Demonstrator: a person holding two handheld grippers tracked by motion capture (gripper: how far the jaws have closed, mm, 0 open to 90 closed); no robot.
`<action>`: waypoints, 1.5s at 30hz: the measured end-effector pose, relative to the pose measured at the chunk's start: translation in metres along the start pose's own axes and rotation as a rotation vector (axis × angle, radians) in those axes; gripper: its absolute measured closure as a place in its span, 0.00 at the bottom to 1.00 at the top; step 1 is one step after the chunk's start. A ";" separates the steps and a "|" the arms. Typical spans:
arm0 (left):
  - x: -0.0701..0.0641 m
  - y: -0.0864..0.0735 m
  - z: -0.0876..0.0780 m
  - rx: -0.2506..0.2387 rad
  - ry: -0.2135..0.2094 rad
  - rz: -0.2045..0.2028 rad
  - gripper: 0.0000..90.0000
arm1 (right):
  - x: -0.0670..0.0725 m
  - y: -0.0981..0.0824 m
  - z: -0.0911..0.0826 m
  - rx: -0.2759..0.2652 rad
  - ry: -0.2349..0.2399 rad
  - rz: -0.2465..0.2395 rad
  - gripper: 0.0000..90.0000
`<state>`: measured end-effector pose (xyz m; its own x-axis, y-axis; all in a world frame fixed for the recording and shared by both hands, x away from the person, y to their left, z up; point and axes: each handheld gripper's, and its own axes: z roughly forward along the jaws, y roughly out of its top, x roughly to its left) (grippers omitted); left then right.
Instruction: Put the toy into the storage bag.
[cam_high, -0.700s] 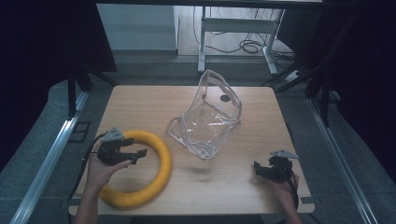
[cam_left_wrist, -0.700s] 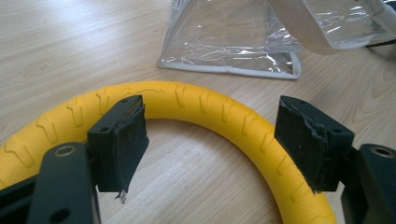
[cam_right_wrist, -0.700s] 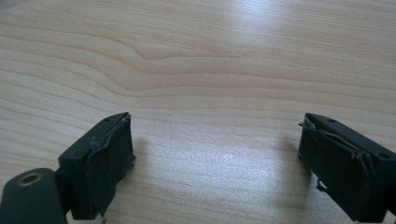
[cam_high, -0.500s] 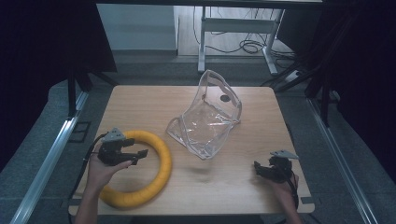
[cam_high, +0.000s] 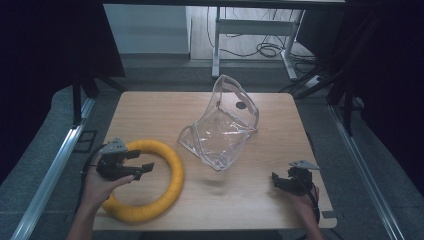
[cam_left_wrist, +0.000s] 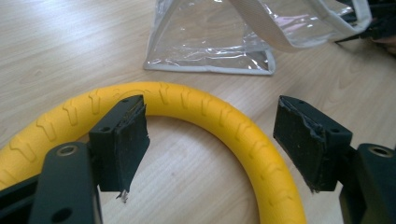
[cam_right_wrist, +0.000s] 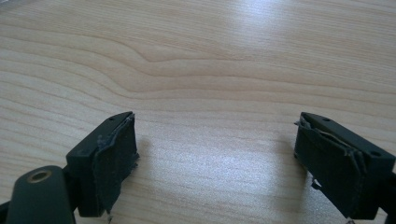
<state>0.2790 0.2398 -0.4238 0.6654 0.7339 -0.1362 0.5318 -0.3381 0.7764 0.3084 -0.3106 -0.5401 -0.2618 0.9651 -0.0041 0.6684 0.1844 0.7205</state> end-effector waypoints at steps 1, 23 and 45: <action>0.000 0.000 0.000 0.000 0.000 0.000 0.29 | 0.000 0.000 0.000 0.000 0.000 0.000 0.15; -0.025 -0.022 0.004 0.177 -0.069 0.073 0.29 | 0.000 0.000 0.000 -0.002 -0.003 0.003 0.15; -0.051 -0.043 0.056 0.394 -0.146 0.064 0.29 | 0.000 0.000 0.000 -0.002 -0.003 0.003 0.15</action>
<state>0.2522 0.1839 -0.4848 0.7557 0.6224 -0.2035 0.6279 -0.6003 0.4953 0.3083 -0.3107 -0.5401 -0.2574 0.9663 -0.0038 0.6678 0.1807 0.7221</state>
